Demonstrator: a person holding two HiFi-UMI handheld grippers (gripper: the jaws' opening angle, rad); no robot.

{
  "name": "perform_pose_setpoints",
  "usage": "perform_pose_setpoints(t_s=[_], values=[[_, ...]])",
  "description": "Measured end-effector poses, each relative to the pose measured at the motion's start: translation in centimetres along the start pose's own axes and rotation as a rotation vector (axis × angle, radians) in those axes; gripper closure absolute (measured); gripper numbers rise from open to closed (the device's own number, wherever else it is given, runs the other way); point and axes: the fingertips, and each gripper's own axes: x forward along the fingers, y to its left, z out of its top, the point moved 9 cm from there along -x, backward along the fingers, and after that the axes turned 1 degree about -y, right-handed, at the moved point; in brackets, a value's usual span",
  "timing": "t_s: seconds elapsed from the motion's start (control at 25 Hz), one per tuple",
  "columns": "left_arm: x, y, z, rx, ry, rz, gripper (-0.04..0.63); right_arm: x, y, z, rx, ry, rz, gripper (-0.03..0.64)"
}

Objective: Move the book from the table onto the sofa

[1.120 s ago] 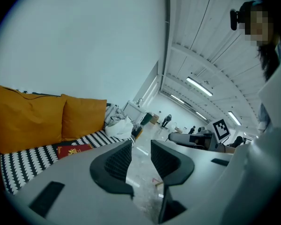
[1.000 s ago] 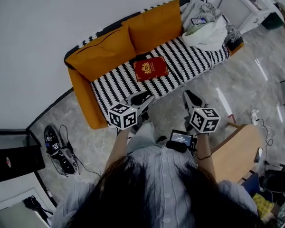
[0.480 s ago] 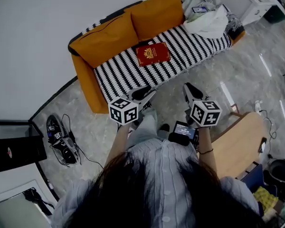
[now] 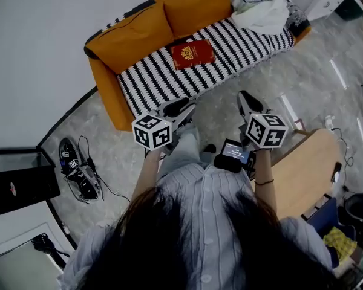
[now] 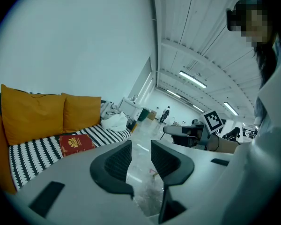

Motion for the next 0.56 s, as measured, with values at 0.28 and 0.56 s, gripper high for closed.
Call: perform_pose_setpoints(t_s=[0.28, 0.56], values=[[0.4, -0.4, -0.1, 0.009, 0.002, -0.009, 0.459, -1.2, -1.3, 0.1, 0.01, -0.02, -0.039, 0.569], [0.9, -0.1, 0.4, 0.014, -0.008, -0.014, 0.459, -0.8, -1.7, 0.4, -0.001, -0.015, -0.044, 0.571]])
